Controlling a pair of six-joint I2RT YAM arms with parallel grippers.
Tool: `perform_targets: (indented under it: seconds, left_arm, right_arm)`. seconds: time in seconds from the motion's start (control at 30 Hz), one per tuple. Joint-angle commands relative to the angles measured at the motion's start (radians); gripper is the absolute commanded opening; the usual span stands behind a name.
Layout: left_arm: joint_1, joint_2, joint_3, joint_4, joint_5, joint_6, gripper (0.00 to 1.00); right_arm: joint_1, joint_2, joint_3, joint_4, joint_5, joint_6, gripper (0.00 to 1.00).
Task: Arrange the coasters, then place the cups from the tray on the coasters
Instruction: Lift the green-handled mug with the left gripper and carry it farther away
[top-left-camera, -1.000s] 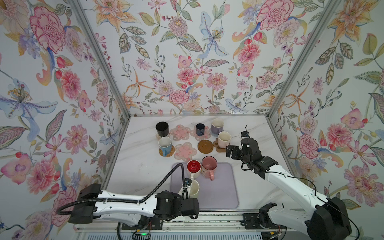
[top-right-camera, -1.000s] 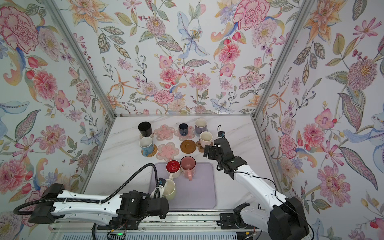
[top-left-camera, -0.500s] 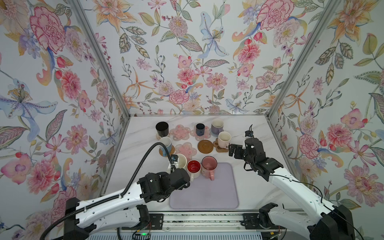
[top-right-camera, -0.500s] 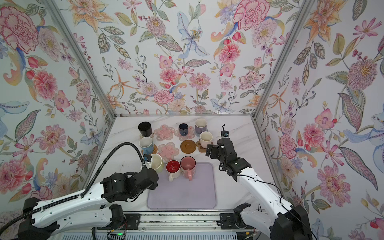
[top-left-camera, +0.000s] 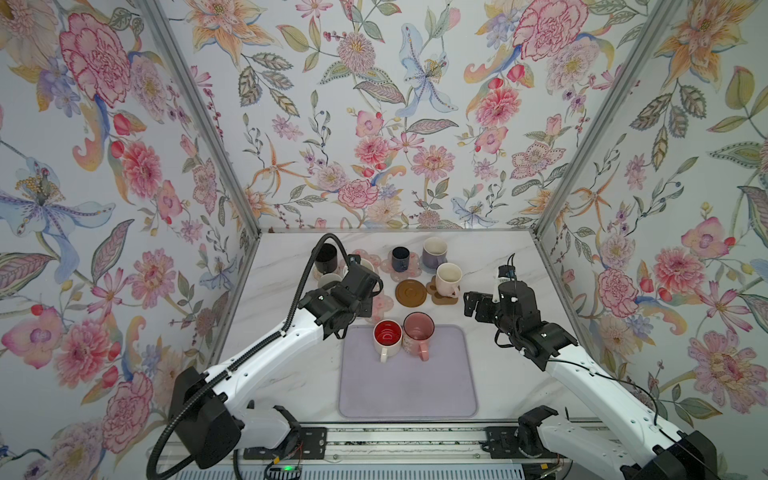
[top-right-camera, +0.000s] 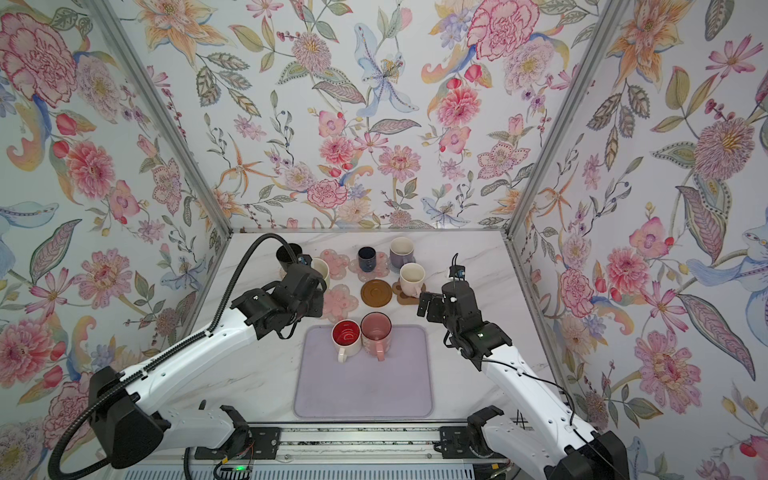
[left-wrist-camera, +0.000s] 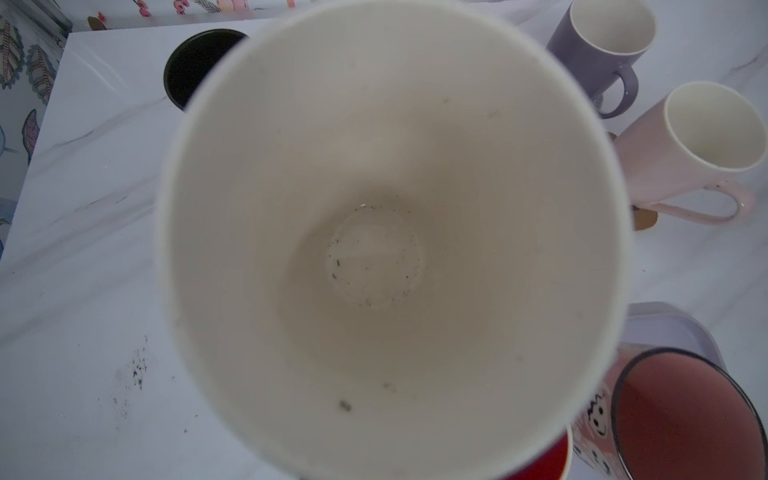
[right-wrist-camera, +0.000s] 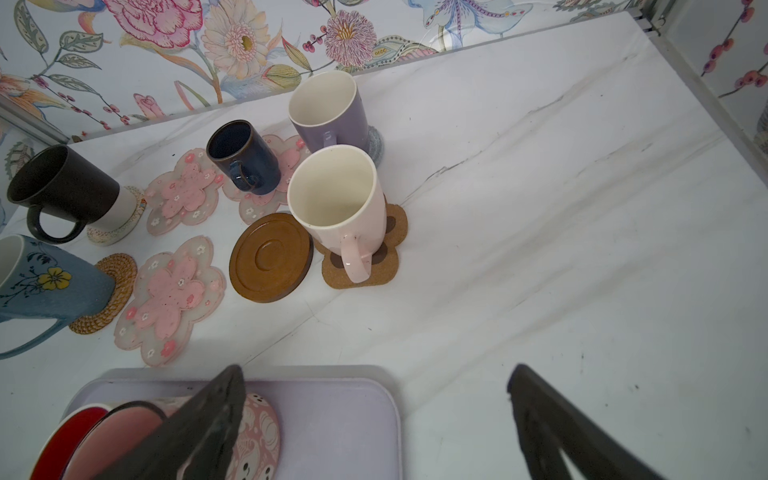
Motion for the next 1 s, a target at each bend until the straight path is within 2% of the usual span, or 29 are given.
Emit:
perform_targets:
  seconds: [0.0, 0.2, 0.37, 0.53, 0.97]
  left_arm:
    - [0.064, 0.076, 0.1, 0.092, 0.011, 0.05, 0.0]
    - [0.161, 0.261, 0.182, 0.164, 0.07, 0.024, 0.0]
    - [0.177, 0.404, 0.3, 0.141, 0.036, 0.002, 0.0]
    - [0.194, 0.533, 0.402, 0.114, 0.05, -0.032, 0.0]
    - [0.23, 0.718, 0.585, 0.075, 0.077, -0.049, 0.0]
  right_arm:
    - [-0.012, -0.028, -0.024, -0.023, 0.007, -0.013, 0.99]
    - [-0.029, -0.047, -0.044, -0.03, -0.004, -0.024, 0.99]
    - [-0.045, -0.048, -0.058, -0.029, -0.022, -0.033, 0.99]
    - [-0.059, -0.046, -0.067, -0.027, -0.04, -0.038, 0.99]
    - [-0.088, -0.04, -0.085, -0.025, -0.069, -0.05, 0.99]
